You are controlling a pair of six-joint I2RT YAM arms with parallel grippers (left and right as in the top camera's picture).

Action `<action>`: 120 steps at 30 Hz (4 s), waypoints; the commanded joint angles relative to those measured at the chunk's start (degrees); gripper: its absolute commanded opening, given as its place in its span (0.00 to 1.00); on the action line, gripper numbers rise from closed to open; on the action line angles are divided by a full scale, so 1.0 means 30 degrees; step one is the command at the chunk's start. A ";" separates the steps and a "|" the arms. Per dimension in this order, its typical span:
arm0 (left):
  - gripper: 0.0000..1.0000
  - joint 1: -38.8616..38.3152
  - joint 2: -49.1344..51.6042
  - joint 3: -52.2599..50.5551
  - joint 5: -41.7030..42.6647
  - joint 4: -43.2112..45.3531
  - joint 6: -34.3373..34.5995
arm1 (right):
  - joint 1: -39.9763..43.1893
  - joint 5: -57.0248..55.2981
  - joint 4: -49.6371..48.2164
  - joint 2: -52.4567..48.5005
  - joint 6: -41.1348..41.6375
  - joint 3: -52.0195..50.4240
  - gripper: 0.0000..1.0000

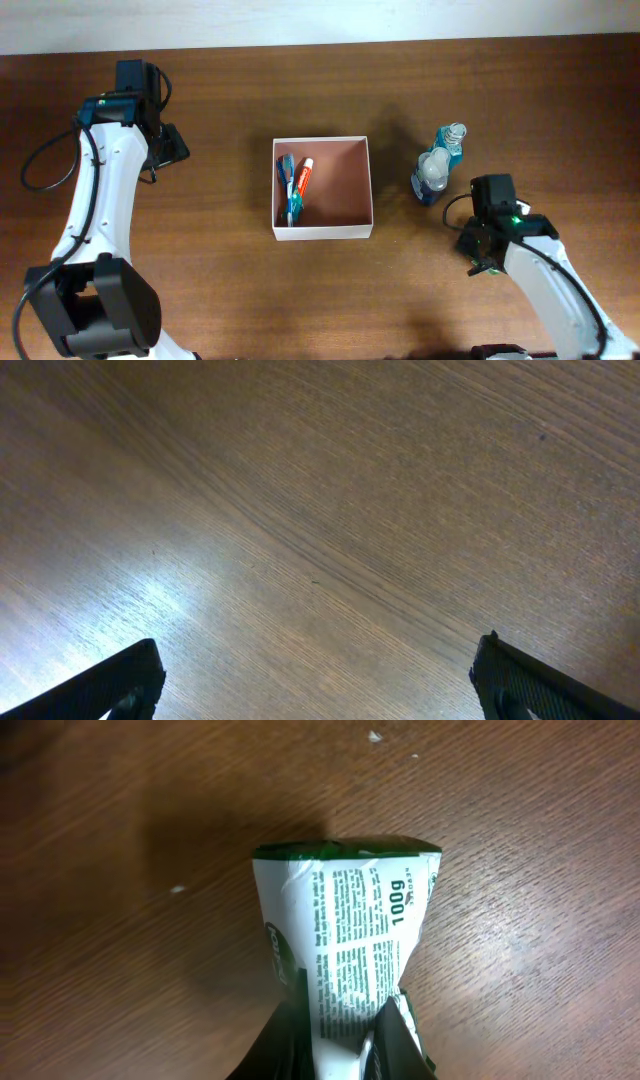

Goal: Pack container
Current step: 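Lift the tube with the right gripper and carry it left over the box, then lower the white-green tube into the box with the right gripper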

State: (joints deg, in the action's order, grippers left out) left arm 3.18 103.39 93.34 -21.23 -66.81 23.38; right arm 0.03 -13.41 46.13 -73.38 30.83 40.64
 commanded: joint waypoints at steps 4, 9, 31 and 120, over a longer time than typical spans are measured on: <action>0.99 0.0029 -0.0080 0.0153 0.0036 -0.0036 -0.0087 | -0.0007 0.0918 0.0998 0.2266 -0.0641 0.0532 0.11; 1.00 0.0029 -0.0080 0.0153 0.0036 -0.0036 -0.0087 | -0.0007 0.1297 0.1785 0.4044 -0.0954 0.0532 0.11; 1.00 0.0029 -0.0080 0.0153 0.0036 -0.0036 -0.0087 | -0.0029 0.6047 0.3716 0.8131 -0.2943 0.1421 0.11; 0.99 0.0029 -0.0080 0.0153 0.0036 -0.0036 -0.0095 | -1.3274 0.6681 -1.2983 -0.9406 0.0903 0.6921 0.12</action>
State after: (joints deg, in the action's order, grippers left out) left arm 3.18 103.39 93.34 -21.23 -66.83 23.35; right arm -39.44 7.51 7.97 -100.66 33.21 60.23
